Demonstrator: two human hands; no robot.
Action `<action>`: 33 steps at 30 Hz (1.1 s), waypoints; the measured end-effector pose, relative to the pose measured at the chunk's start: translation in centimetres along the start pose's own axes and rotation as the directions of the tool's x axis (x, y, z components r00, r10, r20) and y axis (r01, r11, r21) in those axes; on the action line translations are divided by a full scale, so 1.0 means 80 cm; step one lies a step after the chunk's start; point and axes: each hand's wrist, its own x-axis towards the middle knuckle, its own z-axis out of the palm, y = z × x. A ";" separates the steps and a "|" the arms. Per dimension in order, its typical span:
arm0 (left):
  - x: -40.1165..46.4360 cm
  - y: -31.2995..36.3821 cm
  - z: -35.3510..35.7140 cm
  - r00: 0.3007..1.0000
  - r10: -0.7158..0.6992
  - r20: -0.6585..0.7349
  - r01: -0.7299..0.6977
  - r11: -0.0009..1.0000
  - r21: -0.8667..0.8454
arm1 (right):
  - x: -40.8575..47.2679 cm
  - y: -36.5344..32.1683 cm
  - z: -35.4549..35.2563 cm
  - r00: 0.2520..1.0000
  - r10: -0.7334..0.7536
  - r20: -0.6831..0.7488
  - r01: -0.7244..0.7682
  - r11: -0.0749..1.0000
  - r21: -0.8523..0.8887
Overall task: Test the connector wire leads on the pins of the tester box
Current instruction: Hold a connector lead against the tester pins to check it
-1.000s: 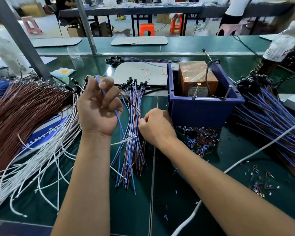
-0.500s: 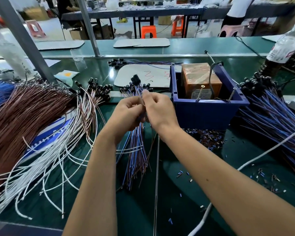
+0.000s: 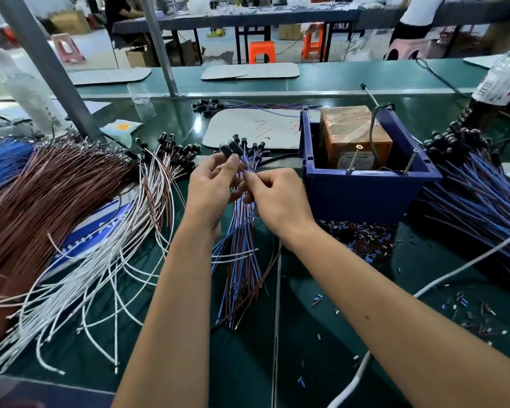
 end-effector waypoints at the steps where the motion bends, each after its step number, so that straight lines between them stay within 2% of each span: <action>1: -0.002 0.001 0.002 1.000 -0.011 0.010 0.011 0.998 -0.067 | -0.002 0.000 0.000 1.000 -0.016 0.004 0.016 1.000 0.001; 3: -0.003 0.002 0.003 0.999 -0.034 0.007 0.035 0.981 -0.190 | -0.005 0.000 -0.001 0.998 -0.060 -0.026 0.060 0.998 0.003; 6: 0.001 0.002 0.000 0.999 -0.047 -0.015 0.043 0.975 -0.217 | -0.009 -0.001 -0.002 0.983 -0.121 -0.140 0.117 0.992 -0.036; 8: 0.004 0.001 -0.006 0.993 -0.111 -0.044 0.095 0.957 -0.275 | -0.014 -0.003 -0.004 0.969 -0.154 -0.194 0.148 0.988 -0.044; 10: 0.010 -0.002 -0.014 0.972 -0.202 -0.120 0.151 0.928 -0.341 | -0.026 -0.008 -0.005 0.938 -0.247 -0.241 0.229 0.968 -0.103; 13: 0.020 -0.016 -0.020 0.930 -0.214 -0.300 0.141 0.958 -0.249 | -0.046 -0.026 -0.010 0.849 -0.398 -0.348 0.360 0.917 -0.170; 17: 0.029 -0.027 -0.016 0.915 -0.190 -0.355 0.161 0.981 -0.109 | -0.042 -0.063 -0.046 0.668 -0.470 -0.577 0.458 0.871 -0.179; 18: 0.032 -0.027 -0.016 0.908 -0.204 -0.365 0.176 0.978 -0.109 | -0.040 -0.073 -0.058 0.655 -0.461 -0.599 0.486 0.864 -0.133; 22: 0.046 -0.020 -0.017 0.856 -0.271 -0.440 0.202 0.959 -0.197 | -0.034 -0.116 -0.121 0.723 -0.344 -0.599 0.592 0.756 0.280; 24: 0.047 -0.013 -0.017 0.836 -0.314 -0.449 0.203 0.939 -0.279 | -0.032 -0.129 -0.152 0.713 -0.330 -0.619 0.611 0.725 0.318; 26: 0.046 -0.009 -0.016 0.819 -0.326 -0.472 0.217 0.938 -0.271 | -0.025 -0.134 -0.178 0.736 -0.325 -0.595 0.566 0.777 0.276; 28: 0.032 0.000 -0.001 0.799 -0.205 -0.566 0.238 0.971 -0.015 | -0.020 -0.135 -0.190 0.780 -0.373 -0.503 0.497 0.857 0.136; 29: 0.022 0.008 0.009 0.781 -0.072 -0.621 0.193 0.973 0.129 | -0.018 -0.135 -0.190 0.768 -0.431 -0.474 0.500 0.866 0.022; 30: 0.011 0.016 0.023 0.766 0.075 -0.638 0.084 0.973 0.216 | -0.019 -0.134 -0.189 0.742 -0.498 -0.449 0.524 0.848 -0.075; 31: -0.002 0.025 0.039 0.785 0.194 -0.588 -0.059 0.969 0.240 | -0.020 -0.130 -0.183 0.735 -0.556 -0.387 0.548 0.824 -0.145; 32: -0.019 0.035 0.058 0.845 0.258 -0.468 -0.190 0.963 0.189 | -0.023 -0.124 -0.177 0.758 -0.587 -0.284 0.546 0.809 -0.216; 33: -0.038 0.043 0.078 0.914 0.274 -0.300 -0.259 0.962 0.090 | -0.027 -0.116 -0.170 0.798 -0.582 -0.156 0.523 0.798 -0.299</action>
